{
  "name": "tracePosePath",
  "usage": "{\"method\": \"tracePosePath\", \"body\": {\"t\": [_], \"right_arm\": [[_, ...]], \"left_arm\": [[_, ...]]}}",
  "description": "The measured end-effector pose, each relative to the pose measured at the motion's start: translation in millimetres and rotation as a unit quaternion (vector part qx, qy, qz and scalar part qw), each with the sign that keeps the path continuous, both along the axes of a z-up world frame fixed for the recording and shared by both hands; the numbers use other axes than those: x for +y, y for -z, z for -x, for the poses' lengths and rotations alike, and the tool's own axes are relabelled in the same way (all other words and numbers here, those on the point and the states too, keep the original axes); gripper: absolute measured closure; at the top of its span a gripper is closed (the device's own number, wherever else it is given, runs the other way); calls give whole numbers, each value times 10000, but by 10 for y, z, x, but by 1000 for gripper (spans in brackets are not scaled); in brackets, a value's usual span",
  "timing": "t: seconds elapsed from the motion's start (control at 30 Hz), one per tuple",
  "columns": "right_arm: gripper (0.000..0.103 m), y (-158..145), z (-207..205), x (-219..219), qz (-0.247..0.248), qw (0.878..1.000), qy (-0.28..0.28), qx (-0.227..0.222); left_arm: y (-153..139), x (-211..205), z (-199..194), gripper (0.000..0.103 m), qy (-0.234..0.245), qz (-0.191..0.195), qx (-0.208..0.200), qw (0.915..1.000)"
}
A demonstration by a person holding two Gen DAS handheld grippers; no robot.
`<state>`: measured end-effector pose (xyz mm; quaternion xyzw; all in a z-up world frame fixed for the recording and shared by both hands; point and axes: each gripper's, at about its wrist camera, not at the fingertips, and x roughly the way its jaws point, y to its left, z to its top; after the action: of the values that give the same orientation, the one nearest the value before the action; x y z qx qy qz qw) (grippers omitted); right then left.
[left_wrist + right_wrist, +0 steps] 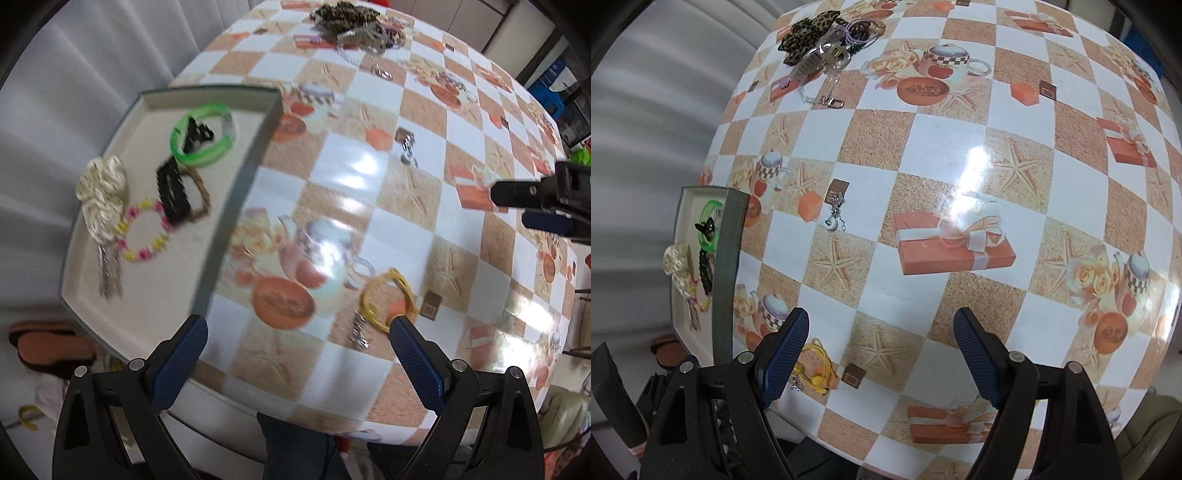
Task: Organize jewelry
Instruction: 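Move both open tools back over the remaining jewelry on the table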
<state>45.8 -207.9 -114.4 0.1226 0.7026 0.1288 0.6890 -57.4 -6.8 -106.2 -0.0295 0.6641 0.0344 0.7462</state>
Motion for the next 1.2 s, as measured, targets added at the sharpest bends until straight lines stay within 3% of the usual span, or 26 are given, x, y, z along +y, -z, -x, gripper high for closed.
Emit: {"method": "tracePosePath", "body": {"t": [0.47, 0.53, 0.67, 0.93, 1.0, 1.07, 1.13, 1.2], "right_arm": [[20, 216, -261, 221, 165, 9989, -442, -77], [20, 243, -306, 301, 190, 9983, -531, -114], [21, 321, -415, 462, 256, 9971, -690, -183], [40, 466, -627, 690, 399, 9947, -905, -280], [44, 513, -661, 741, 471, 9937, -973, -291], [46, 501, -675, 812, 554, 9915, -1096, -429], [52, 501, -671, 886, 630, 9890, -1236, -510], [64, 497, -647, 982, 801, 9848, -1418, -607]], "left_arm": [[259, -241, 41, 1, -146, 193, 94, 9997], [290, -251, 38, 10, -160, 201, 102, 9996], [350, -293, -14, 11, -62, 219, 89, 9997], [505, -511, -158, 22, 372, 259, 52, 9990], [553, -534, -179, 32, 431, 254, 90, 9987], [592, -552, -196, 35, 457, 275, 127, 9985], [618, -606, -190, 37, 489, 262, 131, 9984], [635, -651, -192, 46, 555, 242, 139, 9981]]}}
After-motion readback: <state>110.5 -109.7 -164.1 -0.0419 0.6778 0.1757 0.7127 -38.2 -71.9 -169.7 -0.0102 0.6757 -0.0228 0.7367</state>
